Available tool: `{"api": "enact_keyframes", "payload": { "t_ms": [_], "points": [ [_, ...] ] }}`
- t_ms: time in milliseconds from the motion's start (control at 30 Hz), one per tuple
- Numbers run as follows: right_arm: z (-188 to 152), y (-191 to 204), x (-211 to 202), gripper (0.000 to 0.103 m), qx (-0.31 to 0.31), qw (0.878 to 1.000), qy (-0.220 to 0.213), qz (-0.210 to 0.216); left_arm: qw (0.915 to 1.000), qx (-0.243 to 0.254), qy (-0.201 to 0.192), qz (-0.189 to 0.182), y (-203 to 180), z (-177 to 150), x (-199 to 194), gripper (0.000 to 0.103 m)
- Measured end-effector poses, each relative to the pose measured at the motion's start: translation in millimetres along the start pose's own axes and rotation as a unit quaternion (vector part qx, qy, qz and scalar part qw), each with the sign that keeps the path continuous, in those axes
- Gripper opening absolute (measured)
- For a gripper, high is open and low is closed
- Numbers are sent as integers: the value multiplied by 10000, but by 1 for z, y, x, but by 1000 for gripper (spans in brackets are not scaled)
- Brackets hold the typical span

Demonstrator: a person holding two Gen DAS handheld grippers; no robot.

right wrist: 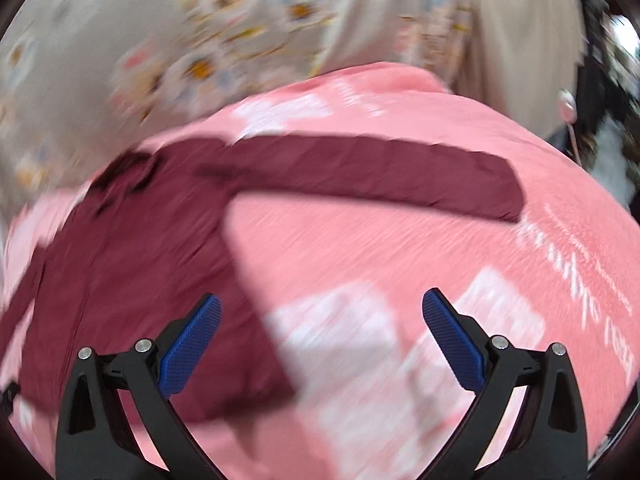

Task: Fold large clothes
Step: 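Grasp the sleeve cuff with the right gripper and lift it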

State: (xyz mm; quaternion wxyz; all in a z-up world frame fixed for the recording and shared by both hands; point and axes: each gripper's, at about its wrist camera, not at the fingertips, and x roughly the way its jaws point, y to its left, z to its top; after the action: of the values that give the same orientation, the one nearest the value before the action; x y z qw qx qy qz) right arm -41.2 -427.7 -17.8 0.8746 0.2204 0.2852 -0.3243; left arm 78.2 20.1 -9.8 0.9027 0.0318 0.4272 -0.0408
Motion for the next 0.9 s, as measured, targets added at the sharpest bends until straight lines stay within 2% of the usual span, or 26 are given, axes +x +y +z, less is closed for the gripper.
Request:
{"api": "enact_keyframes", "payload": {
  "t_ms": [133,267,367,533,600,733,833,900],
  "points": [
    [26,-42,36,98,572,9980,-39,-265,9993,126,-205,282,3,12,14,95],
    [41,-75,67,98,939,9941,15,-550,9983,100,-507,254,7,24,24,95],
    [46,-101,85,98,1457,9877,81,-563,9986,55,-488,218,9,31,34,95],
    [47,-135,104,93,2446,9687,16,-418,9995,-80,-144,271,14,34,55,95],
    [55,-136,109,75,2396,9695,-34,-522,9997,-127,5,221,16,34,62,95],
    [79,-129,130,14,2381,9707,76,-324,9997,-141,111,145,21,39,68,95],
    [106,-100,124,7,2199,9751,-221,-169,9994,-115,35,322,27,44,67,95],
    [132,-47,108,6,1650,9845,-564,159,9989,-202,-32,431,35,48,64,95]
  ]
}}
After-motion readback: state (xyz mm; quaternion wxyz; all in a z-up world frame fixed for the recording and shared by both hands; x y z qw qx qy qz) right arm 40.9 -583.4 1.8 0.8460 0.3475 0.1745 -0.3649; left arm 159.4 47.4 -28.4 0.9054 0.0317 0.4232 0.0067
